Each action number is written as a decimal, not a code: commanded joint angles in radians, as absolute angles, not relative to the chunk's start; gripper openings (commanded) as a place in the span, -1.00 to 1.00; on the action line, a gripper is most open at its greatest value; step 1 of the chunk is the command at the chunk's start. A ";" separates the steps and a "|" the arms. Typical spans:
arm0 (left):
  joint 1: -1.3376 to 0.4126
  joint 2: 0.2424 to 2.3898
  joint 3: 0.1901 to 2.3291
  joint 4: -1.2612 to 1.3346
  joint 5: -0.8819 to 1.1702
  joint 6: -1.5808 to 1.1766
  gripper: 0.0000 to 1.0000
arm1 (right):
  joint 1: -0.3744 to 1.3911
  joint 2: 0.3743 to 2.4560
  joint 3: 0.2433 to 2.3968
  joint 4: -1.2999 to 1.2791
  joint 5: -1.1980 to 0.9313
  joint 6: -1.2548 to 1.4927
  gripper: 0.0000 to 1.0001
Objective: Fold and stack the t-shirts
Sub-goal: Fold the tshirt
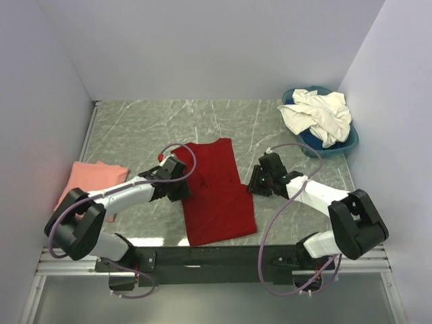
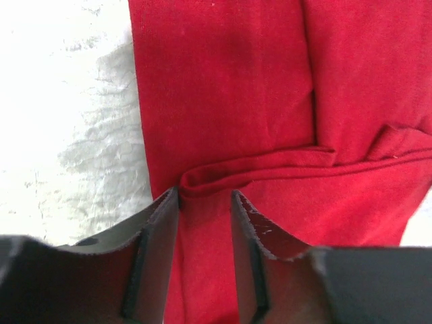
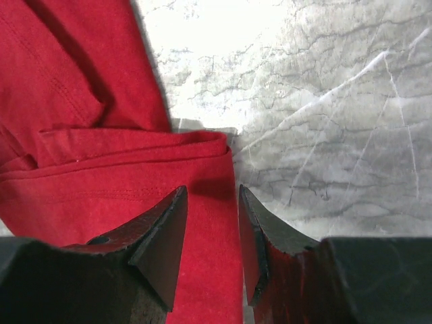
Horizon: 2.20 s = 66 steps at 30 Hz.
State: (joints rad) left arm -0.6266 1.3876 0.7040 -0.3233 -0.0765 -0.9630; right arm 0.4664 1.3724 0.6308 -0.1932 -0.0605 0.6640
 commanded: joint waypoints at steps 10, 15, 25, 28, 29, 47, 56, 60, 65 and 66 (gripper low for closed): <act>-0.618 1.437 0.746 -0.275 -0.051 -0.920 -0.81 | 0.463 1.393 0.713 -0.184 -0.002 0.623 -0.13; -0.618 1.431 0.747 -0.276 -0.045 -0.914 -0.99 | 0.534 1.394 0.788 -0.221 0.060 0.588 -0.14; -0.614 1.407 0.753 -0.285 -0.040 -0.914 -0.99 | 0.716 1.566 1.012 -0.304 0.179 0.598 -0.25; -0.609 1.394 0.755 -0.291 -0.038 -0.911 -0.99 | 0.741 1.627 1.081 -0.331 0.213 0.606 -0.28; -0.609 1.396 0.755 -0.294 -0.037 -0.910 -0.99 | 0.755 1.643 1.091 -0.345 0.221 0.606 -0.29; -0.601 1.379 0.752 -0.288 -0.026 -0.908 -0.99 | 0.828 1.802 1.183 -0.390 0.265 0.623 -0.32; -0.597 1.338 0.775 -0.321 -0.031 -0.902 -0.99 | 0.838 1.717 1.196 -0.431 0.262 0.601 -1.00; -0.589 1.290 0.788 -0.350 -0.037 -0.900 -0.99 | 0.850 1.674 1.221 -0.457 0.261 0.588 -1.00; -0.577 1.252 0.796 -0.383 -0.041 -0.896 -0.99 | 0.874 1.674 1.264 -0.476 0.249 0.581 -1.00; -0.569 1.249 0.796 -0.387 -0.043 -0.894 -0.99 | 0.879 1.680 1.272 -0.476 0.245 0.580 -1.00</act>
